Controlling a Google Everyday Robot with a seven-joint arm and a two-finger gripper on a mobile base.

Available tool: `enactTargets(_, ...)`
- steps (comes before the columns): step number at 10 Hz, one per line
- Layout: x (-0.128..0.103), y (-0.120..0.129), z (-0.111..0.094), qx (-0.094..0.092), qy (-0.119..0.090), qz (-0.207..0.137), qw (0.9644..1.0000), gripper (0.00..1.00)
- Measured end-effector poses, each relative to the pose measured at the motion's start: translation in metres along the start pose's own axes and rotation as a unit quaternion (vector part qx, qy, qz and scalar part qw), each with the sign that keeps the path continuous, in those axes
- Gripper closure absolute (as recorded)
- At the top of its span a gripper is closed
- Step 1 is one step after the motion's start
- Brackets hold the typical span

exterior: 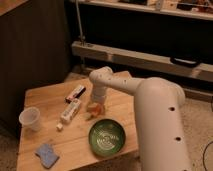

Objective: Place the pepper on the white sponge

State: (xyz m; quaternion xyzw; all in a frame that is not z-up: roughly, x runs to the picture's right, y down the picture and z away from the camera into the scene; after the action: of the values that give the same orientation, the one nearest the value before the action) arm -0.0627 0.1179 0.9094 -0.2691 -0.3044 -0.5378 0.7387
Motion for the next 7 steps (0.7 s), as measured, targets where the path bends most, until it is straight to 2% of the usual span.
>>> enactTargets(2,-0.001,-0.003,0.000,-0.004,-0.001,-0.004,1.0000,0.50)
enactTargets(3,-0.001,-0.005,0.000,-0.005,-0.001,-0.005,1.0000,0.53)
enactTargets(6,-0.002,-0.011,-0.003,-0.014,-0.004,-0.011,0.9998,0.81)
enactTargets(7,-0.001,-0.014,-0.004,-0.022,-0.007,-0.017,0.9996,0.85)
